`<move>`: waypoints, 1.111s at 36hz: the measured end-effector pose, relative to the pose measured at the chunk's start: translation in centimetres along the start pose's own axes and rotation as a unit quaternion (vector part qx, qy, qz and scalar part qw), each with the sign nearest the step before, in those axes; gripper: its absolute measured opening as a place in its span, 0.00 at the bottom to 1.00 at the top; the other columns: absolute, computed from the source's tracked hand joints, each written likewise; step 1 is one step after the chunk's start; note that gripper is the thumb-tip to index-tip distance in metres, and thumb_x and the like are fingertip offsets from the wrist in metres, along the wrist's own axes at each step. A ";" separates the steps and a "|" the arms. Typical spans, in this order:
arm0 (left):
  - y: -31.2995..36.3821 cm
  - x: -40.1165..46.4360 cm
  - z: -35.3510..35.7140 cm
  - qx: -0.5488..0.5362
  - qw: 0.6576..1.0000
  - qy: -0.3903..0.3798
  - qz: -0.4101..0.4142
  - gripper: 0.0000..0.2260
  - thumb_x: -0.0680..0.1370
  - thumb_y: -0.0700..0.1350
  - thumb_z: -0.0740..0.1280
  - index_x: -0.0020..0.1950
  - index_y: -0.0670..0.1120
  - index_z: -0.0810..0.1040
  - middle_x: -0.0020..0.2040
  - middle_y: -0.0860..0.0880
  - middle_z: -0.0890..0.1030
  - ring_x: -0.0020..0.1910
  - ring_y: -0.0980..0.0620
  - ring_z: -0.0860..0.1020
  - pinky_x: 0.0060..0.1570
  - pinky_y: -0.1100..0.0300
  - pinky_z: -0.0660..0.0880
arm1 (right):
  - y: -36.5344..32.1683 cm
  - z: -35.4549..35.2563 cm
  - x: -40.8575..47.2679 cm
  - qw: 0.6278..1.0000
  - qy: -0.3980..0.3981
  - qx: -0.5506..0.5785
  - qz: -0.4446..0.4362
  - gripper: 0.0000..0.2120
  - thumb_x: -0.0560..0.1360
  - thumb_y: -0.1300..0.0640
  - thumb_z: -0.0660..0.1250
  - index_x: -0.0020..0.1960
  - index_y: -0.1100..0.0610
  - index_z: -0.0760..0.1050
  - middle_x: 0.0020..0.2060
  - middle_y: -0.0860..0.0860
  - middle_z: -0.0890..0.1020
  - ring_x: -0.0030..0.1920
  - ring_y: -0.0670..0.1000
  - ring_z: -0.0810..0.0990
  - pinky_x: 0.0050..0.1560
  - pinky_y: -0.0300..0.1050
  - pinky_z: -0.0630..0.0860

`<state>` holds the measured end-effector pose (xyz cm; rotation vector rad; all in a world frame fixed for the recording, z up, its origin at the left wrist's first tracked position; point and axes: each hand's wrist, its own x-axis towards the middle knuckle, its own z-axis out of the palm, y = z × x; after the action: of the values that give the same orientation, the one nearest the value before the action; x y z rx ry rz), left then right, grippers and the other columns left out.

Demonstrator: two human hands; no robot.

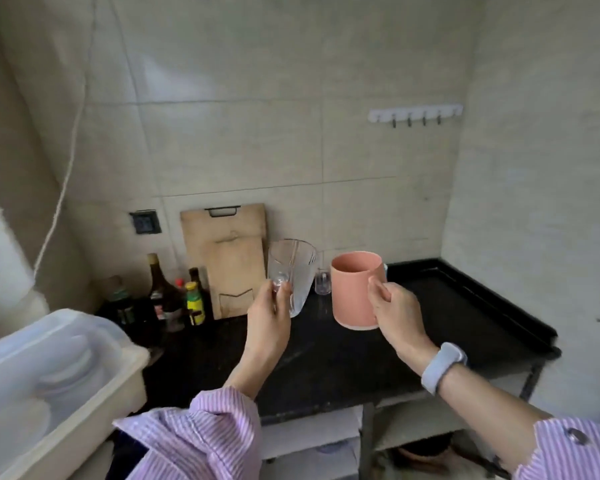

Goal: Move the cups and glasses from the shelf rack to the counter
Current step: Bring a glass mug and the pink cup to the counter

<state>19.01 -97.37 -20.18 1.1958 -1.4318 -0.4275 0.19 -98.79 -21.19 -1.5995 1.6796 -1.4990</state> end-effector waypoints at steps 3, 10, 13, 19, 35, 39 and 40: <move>-2.3 4.6 3.7 -0.012 0.999 -0.029 -0.006 0.12 0.80 0.47 0.56 0.49 0.39 0.72 0.44 0.39 0.78 0.42 0.45 0.75 0.47 0.46 0.74 | 1.8 0.6 4.6 0.999 0.014 -0.013 0.026 0.22 0.79 0.48 0.57 0.31 0.60 0.68 0.28 0.54 0.74 0.32 0.54 0.75 0.33 0.47 0.67; -7.5 11.5 11.8 -0.051 0.995 -0.083 -0.038 0.11 0.80 0.48 0.56 0.40 0.45 0.69 0.34 0.52 0.72 0.33 0.57 0.69 0.33 0.71 0.66 | 7.8 2.1 12.1 0.996 0.031 -0.037 0.081 0.19 0.78 0.49 0.57 0.35 0.60 0.73 0.31 0.51 0.75 0.33 0.49 0.73 0.32 0.44 0.66; -10.4 13.0 14.9 -0.062 0.990 -0.106 -0.067 0.11 0.80 0.48 0.56 0.45 0.43 0.72 0.37 0.51 0.75 0.36 0.57 0.72 0.33 0.73 0.68 | 11.2 3.3 14.5 0.993 0.034 -0.043 0.106 0.20 0.78 0.49 0.57 0.33 0.60 0.71 0.30 0.52 0.74 0.32 0.49 0.72 0.31 0.43 0.64; -17.6 15.0 20.9 -0.053 0.981 -0.128 -0.139 0.13 0.80 0.49 0.55 0.47 0.40 0.72 0.46 0.40 0.77 0.43 0.46 0.75 0.44 0.51 0.74 | 18.8 7.0 19.3 0.986 0.015 -0.043 0.159 0.18 0.78 0.50 0.58 0.32 0.57 0.69 0.30 0.52 0.73 0.31 0.48 0.71 0.31 0.42 0.65; -36.2 19.8 34.7 0.000 0.961 -0.096 -0.259 0.10 0.80 0.47 0.54 0.42 0.46 0.69 0.38 0.49 0.71 0.36 0.55 0.69 0.36 0.64 0.69 | 36.1 20.0 30.8 0.969 -0.092 -0.028 0.227 0.18 0.78 0.53 0.60 0.30 0.54 0.67 0.27 0.49 0.71 0.31 0.47 0.71 0.34 0.39 0.66; -38.6 19.8 36.4 -0.003 0.957 -0.092 -0.276 0.10 0.80 0.47 0.54 0.43 0.43 0.68 0.38 0.47 0.71 0.36 0.54 0.70 0.39 0.55 0.72 | 38.3 22.2 31.9 0.967 -0.096 -0.014 0.236 0.17 0.77 0.53 0.60 0.32 0.58 0.68 0.28 0.52 0.71 0.32 0.48 0.70 0.35 0.42 0.67; -38.8 19.8 36.6 -0.004 0.957 -0.090 -0.277 0.10 0.80 0.46 0.54 0.43 0.43 0.68 0.38 0.47 0.71 0.37 0.54 0.70 0.40 0.54 0.72 | 38.5 22.5 32.1 0.967 -0.095 -0.012 0.235 0.16 0.77 0.53 0.60 0.31 0.58 0.68 0.28 0.52 0.71 0.32 0.48 0.70 0.35 0.43 0.67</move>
<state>6.15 -143.28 -51.32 1.5828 -1.2248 -0.9455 -8.54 -144.84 -49.88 -1.1932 1.8057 -1.0579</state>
